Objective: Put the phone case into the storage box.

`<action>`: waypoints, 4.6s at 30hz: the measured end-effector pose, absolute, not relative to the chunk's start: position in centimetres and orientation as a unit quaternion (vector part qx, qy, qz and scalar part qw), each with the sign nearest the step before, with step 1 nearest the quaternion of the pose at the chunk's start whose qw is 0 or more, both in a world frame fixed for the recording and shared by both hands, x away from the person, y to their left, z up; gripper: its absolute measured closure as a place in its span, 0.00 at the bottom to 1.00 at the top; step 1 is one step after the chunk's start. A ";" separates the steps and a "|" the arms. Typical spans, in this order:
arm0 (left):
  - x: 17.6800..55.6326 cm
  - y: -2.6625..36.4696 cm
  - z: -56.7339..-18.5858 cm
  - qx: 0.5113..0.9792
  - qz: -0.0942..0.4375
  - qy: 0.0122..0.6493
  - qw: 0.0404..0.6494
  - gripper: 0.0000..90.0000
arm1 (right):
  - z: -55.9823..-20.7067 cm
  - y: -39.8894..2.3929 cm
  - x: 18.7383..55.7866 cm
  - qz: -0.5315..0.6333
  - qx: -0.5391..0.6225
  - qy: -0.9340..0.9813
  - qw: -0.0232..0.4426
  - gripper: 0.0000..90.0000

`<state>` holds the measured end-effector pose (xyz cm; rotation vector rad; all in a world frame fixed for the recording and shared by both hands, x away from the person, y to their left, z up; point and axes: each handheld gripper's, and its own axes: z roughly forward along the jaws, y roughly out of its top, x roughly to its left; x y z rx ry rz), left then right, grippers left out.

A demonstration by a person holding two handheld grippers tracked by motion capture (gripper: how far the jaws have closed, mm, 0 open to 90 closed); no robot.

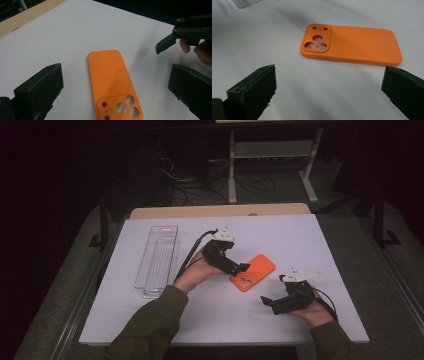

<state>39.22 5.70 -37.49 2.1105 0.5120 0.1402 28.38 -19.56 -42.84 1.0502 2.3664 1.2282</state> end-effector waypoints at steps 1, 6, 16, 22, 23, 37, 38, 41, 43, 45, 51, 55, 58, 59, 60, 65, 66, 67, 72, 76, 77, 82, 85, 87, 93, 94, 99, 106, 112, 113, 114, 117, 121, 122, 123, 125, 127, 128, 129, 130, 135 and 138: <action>39.2 5.6 -37.5 0.859 0.055 0.211 0.463 0.00 | -42.9 -19.6 28.4 0.425 0.362 0.818 0.139 0.00; 39.5 5.2 -37.4 0.864 0.056 0.208 0.455 0.00 | -42.8 -19.6 28.4 0.425 0.363 0.818 0.137 0.00; 39.8 4.7 -37.7 0.873 0.060 0.210 0.437 0.00 | -42.9 -19.6 28.4 0.424 0.363 0.818 0.137 0.00; 39.8 4.2 -37.8 0.877 0.063 0.212 0.426 0.00 | -42.9 -19.5 28.4 0.424 0.363 0.818 0.137 0.00; 39.8 4.1 -37.8 0.879 0.064 0.211 0.423 0.00 | -42.9 -19.5 28.4 0.424 0.363 0.818 0.137 0.00; 40.2 3.2 -38.8 0.896 0.059 0.215 0.385 0.00 | -42.9 -19.6 28.4 0.424 0.361 0.819 0.138 0.00; 40.2 3.1 -38.8 0.897 0.059 0.214 0.383 0.00 | -42.9 -19.6 28.4 0.424 0.361 0.819 0.137 0.00; 40.3 2.9 -39.0 0.896 0.058 0.220 0.381 0.00 | -42.9 -19.5 28.4 0.424 0.362 0.819 0.136 0.00; 40.3 2.8 -39.2 0.897 0.057 0.222 0.378 0.00 | -42.9 -19.5 28.4 0.424 0.362 0.819 0.136 0.00; 40.3 2.7 -39.4 0.901 0.057 0.219 0.370 0.00 | -42.9 -19.5 28.4 0.424 0.362 0.819 0.136 0.00; 40.4 2.3 -40.0 0.904 0.054 0.221 0.363 0.00 | -42.9 -19.5 28.4 0.424 0.360 0.820 0.137 0.00; 40.4 2.0 -40.3 0.905 0.051 0.224 0.358 0.00 | -42.9 -19.6 28.4 0.424 0.360 0.820 0.136 0.00; 40.4 1.8 -40.5 0.908 0.049 0.224 0.350 0.00 | -42.9 -19.6 28.4 0.424 0.360 0.820 0.136 0.00; 40.4 1.8 -40.6 0.908 0.048 0.225 0.350 0.00 | -42.9 -19.6 28.4 0.424 0.360 0.820 0.135 0.00; 40.4 1.7 -40.7 0.906 0.047 0.228 0.354 0.00 | -42.9 -19.6 28.4 0.424 0.360 0.820 0.135 0.00; 40.3 1.3 -41.0 0.906 0.043 0.230 0.353 0.00 | -42.9 -19.6 28.4 0.424 0.360 0.820 0.134 0.00; 40.3 1.3 -41.1 0.907 0.045 0.228 0.351 0.00 | -42.9 -19.6 28.4 0.424 0.361 0.820 0.133 0.00; 40.2 1.2 -41.2 0.907 0.044 0.229 0.350 0.00 | -42.9 -19.6 28.4 0.424 0.360 0.820 0.133 0.00; 40.0 0.9 -41.6 0.908 0.044 0.232 0.347 0.00 | -42.9 -19.6 28.4 0.424 0.360 0.820 0.133 0.00; 39.9 0.7 -41.9 0.910 0.043 0.232 0.341 0.00 | -42.9 -19.6 28.3 0.424 0.360 0.820 0.132 0.00; 40.0 0.7 -42.0 0.911 0.044 0.230 0.339 0.00 | -42.9 -19.5 28.3 0.425 0.361 0.820 0.131 0.00; 39.9 0.4 -42.5 0.914 0.042 0.230 0.332 0.00 | -42.9 -19.6 28.3 0.424 0.358 0.821 0.132 0.00; 39.8 0.3 -42.7 0.914 0.042 0.232 0.332 0.00 | -42.9 -19.6 28.3 0.425 0.359 0.821 0.132 0.00; 39.7 0.2 -42.9 0.913 0.042 0.234 0.333 0.00 | -42.9 -19.6 28.3 0.424 0.360 0.820 0.132 0.00; 39.7 0.1 -43.3 0.917 0.040 0.232 0.323 0.00 | -42.9 -19.6 28.3 0.423 0.361 0.821 0.131 0.00; 39.6 0.1 -43.4 0.916 0.040 0.234 0.324 0.00 | -42.9 -19.6 28.3 0.423 0.360 0.821 0.131 0.00; 39.6 0.1 -43.8 0.921 0.045 0.227 0.315 0.00 | -42.9 -19.6 28.3 0.423 0.361 0.821 0.130 0.00; 39.4 0.0 -44.4 0.925 0.047 0.221 0.304 0.00 | -42.9 -19.7 28.3 0.423 0.360 0.821 0.131 0.00; 39.3 -0.1 -44.6 0.927 0.051 0.218 0.299 0.00 | -43.0 -19.6 28.4 0.423 0.359 0.822 0.131 0.00; 39.3 -0.1 -44.6 0.928 0.051 0.219 0.299 0.00 | -43.0 -19.6 28.4 0.422 0.359 0.822 0.131 0.00; 39.3 -0.1 -44.6 0.927 0.051 0.219 0.299 0.00 | -43.0 -19.7 28.4 0.422 0.359 0.822 0.131 0.00; 39.3 0.0 -44.7 0.927 0.051 0.221 0.298 0.00 | -43.0 -19.7 28.3 0.422 0.359 0.822 0.131 0.00; 39.3 0.1 -44.7 0.929 0.056 0.218 0.294 0.00 | -43.0 -19.7 28.3 0.421 0.360 0.822 0.131 0.00; 39.3 0.1 -44.7 0.930 0.057 0.217 0.292 0.00 | -42.9 -19.7 28.3 0.422 0.360 0.822 0.131 0.00; 39.2 0.0 -44.7 0.929 0.058 0.217 0.294 0.00 | -42.9 -19.7 28.3 0.422 0.360 0.822 0.131 0.00; 39.2 0.0 -44.7 0.930 0.062 0.214 0.291 0.00 | -42.9 -19.7 28.3 0.421 0.360 0.822 0.130 0.00; 39.1 -0.1 -44.8 0.931 0.065 0.213 0.291 0.00 | -42.9 -19.7 28.3 0.421 0.360 0.822 0.130 0.00; 39.1 -0.1 -44.8 0.931 0.064 0.213 0.290 0.00 | -42.9 -19.7 28.3 0.421 0.360 0.822 0.131 0.00; 39.1 -0.1 -44.8 0.931 0.064 0.213 0.291 0.00 | -42.9 -19.7 28.3 0.421 0.360 0.822 0.130 0.00; 39.1 -0.1 -44.8 0.931 0.064 0.214 0.290 0.00 | -42.9 -19.7 28.3 0.421 0.360 0.822 0.130 0.00; 39.0 -0.1 -44.8 0.931 0.066 0.214 0.287 0.00 | -43.0 -19.7 28.3 0.420 0.361 0.823 0.131 0.00; 39.0 -0.1 -44.7 0.931 0.066 0.214 0.287 0.01 | -43.0 -19.7 28.3 0.420 0.359 0.823 0.132 0.00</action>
